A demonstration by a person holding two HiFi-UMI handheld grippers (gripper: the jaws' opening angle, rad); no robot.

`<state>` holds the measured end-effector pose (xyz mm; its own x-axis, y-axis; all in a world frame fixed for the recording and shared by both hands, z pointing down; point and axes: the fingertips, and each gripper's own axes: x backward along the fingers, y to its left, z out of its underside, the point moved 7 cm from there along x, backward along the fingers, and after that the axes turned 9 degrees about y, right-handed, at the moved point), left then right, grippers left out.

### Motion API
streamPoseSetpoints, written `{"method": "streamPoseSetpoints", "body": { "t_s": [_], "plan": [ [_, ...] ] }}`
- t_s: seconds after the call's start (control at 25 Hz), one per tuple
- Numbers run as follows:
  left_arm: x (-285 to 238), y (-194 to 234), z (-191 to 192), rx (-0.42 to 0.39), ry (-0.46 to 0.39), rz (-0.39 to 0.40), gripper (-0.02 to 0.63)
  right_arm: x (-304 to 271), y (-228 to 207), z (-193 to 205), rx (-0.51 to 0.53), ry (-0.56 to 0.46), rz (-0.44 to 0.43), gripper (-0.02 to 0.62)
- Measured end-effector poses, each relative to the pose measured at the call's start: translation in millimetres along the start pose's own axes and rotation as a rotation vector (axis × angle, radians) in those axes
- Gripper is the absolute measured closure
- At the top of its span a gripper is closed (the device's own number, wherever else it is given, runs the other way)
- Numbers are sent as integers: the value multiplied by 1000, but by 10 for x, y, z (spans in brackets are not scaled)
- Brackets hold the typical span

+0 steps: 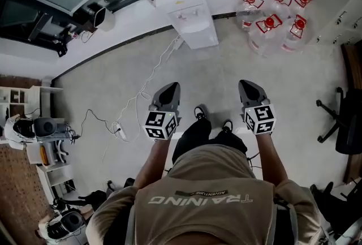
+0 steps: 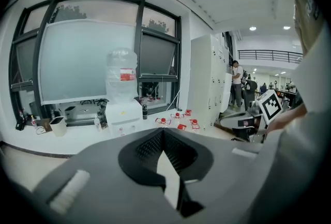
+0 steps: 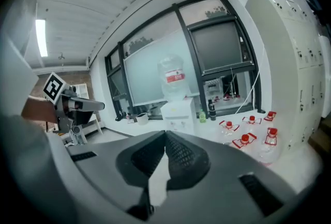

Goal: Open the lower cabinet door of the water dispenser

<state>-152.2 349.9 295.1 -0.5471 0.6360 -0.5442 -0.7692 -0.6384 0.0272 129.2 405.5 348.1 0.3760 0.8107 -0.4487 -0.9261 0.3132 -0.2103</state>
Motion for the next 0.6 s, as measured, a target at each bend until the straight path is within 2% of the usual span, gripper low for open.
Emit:
{"method": "streamPoseSetpoints", "body": {
  "t_s": [0.2,0.36,0.6],
  "plan": [
    [-374,101,-50,3,13,25,606,-188,-44,-79,4,10,-2,586],
    [-659,269,-119,37,0,65,606,-308,-32,-180,17,19,26,586],
    [-978,839,-566,3,-61,83,606,-704,-15,-659,51,10,67,586]
  ]
}}
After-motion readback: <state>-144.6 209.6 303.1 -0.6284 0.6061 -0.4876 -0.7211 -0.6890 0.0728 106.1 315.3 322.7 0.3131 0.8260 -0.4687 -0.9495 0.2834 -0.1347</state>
